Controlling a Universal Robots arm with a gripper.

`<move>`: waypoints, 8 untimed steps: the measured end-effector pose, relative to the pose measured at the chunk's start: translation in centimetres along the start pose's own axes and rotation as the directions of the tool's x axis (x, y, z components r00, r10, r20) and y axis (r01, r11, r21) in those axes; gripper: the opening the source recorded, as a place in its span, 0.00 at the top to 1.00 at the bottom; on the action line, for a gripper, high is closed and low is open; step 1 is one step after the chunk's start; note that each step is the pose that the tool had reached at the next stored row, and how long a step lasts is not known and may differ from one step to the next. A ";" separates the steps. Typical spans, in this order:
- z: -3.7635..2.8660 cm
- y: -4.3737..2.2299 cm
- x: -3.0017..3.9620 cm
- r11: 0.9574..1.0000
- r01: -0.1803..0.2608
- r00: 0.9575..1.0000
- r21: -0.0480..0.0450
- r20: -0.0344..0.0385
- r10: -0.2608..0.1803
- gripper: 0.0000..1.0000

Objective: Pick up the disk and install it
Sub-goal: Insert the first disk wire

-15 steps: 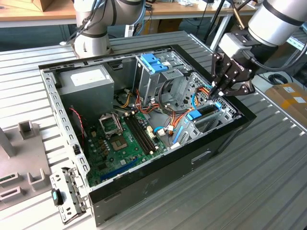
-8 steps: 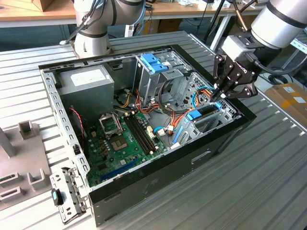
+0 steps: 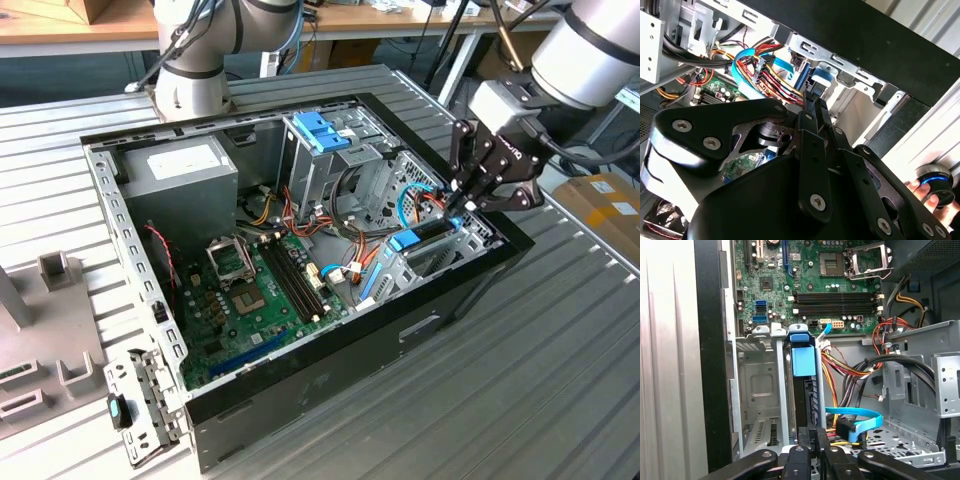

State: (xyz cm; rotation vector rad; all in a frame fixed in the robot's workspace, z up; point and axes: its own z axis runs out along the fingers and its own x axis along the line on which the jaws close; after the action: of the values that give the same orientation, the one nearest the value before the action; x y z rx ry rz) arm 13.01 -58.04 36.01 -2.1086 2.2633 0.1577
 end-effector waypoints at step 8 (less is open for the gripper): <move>0.46 0.25 0.02 1.000 0.000 1.000 0.000 0.000 0.000 0.83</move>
State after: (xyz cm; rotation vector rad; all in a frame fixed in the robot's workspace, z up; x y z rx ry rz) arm 12.75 -57.99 35.56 -2.1088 2.2632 0.1578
